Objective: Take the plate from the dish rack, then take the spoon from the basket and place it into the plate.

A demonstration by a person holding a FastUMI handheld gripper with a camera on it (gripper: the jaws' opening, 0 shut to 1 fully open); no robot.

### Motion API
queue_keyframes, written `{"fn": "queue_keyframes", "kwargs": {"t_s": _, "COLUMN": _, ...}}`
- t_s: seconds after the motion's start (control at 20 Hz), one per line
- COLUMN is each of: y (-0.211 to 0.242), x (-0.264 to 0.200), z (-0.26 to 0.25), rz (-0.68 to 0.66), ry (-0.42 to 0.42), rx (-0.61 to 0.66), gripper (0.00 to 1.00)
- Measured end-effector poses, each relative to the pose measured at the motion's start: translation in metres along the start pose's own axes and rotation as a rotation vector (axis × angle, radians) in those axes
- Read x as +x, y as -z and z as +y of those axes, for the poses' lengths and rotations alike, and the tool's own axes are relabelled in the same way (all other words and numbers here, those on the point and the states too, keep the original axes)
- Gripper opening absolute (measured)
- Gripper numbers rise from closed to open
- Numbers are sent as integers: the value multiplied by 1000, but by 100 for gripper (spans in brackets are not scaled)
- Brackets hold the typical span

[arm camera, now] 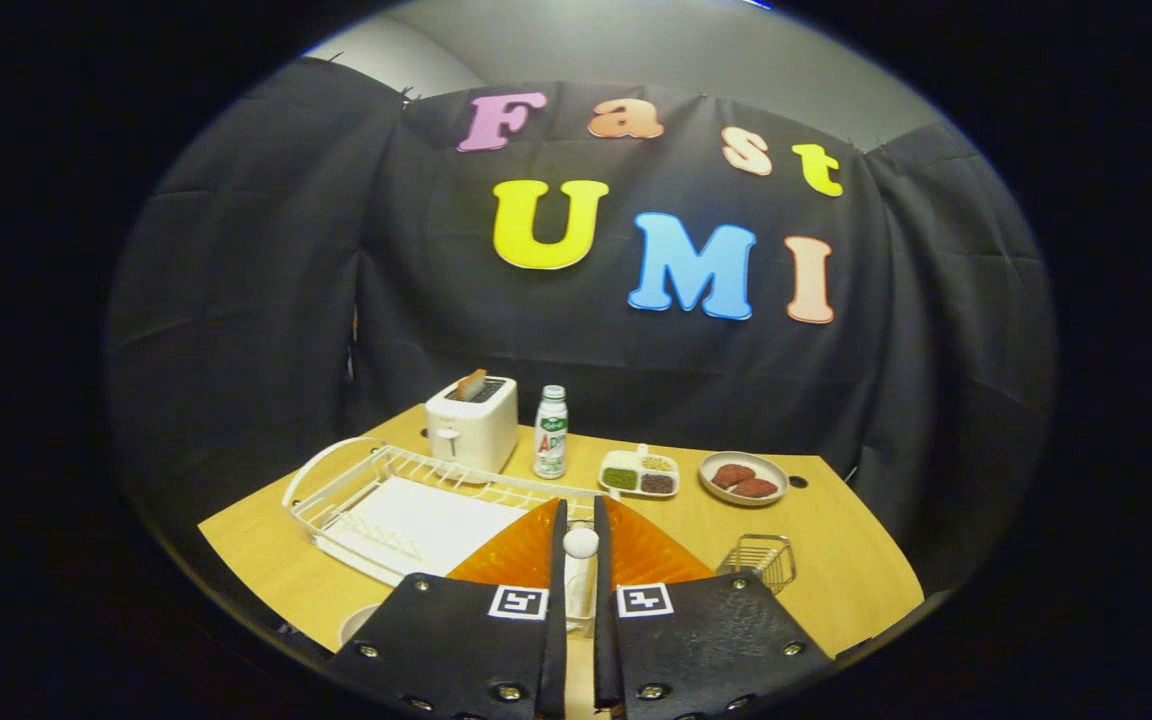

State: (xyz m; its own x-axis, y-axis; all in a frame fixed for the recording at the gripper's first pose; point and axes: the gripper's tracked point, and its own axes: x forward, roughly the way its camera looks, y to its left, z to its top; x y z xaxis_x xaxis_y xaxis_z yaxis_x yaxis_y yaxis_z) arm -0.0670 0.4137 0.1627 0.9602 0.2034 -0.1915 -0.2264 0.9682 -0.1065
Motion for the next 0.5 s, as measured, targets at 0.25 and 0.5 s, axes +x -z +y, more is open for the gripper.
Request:
{"fn": "queue_keyframes", "kwargs": {"t_s": 0.25, "y": 23, "x": -30, "z": 82, "rz": 23, "ry": -154, "rx": -16, "gripper": 11}}
{"fn": "queue_keyframes", "kwargs": {"t_s": 0.5, "y": 63, "x": -46, "z": 119, "rz": 84, "ry": -228, "rx": -51, "gripper": 11}}
